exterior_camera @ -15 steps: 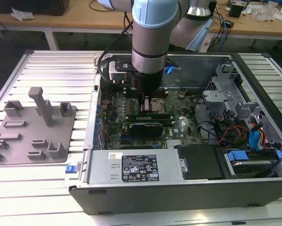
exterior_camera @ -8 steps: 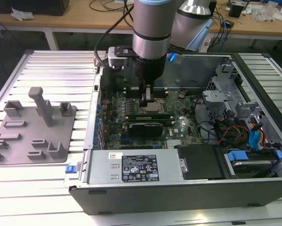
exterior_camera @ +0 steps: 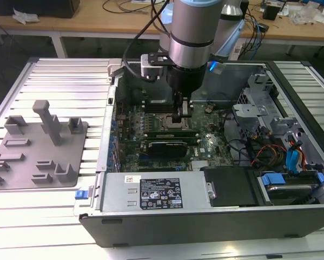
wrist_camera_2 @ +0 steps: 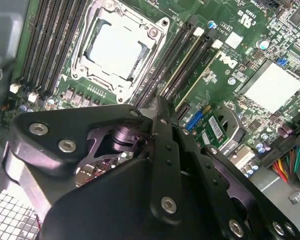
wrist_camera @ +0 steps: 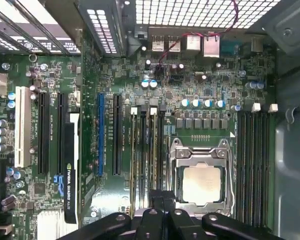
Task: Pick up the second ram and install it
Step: 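Press down the second ram until it locks into place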
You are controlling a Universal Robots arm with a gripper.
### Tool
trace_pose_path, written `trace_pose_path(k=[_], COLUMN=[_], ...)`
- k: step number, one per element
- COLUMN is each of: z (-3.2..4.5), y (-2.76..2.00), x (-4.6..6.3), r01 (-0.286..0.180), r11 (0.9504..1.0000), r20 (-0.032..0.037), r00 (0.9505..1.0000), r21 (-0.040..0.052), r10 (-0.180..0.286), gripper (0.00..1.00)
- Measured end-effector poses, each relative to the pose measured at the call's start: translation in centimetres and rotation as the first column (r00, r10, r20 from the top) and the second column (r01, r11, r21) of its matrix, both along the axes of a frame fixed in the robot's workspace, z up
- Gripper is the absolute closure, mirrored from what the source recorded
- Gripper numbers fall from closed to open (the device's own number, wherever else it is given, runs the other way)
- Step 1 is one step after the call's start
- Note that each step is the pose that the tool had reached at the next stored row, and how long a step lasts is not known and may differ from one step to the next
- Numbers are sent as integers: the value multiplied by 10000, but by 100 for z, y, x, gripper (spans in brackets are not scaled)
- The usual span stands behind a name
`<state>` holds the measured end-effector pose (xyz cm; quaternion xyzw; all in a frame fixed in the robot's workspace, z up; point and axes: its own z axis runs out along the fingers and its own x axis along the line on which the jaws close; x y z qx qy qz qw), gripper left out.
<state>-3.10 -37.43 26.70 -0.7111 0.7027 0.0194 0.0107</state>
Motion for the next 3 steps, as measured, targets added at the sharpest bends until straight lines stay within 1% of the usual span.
trace_pose_path(k=[3], z=[0], y=[0], x=[1], r01=[-1], r11=[10000], r20=[0], r00=[10000], r21=[0], r10=[1], gripper=[92])
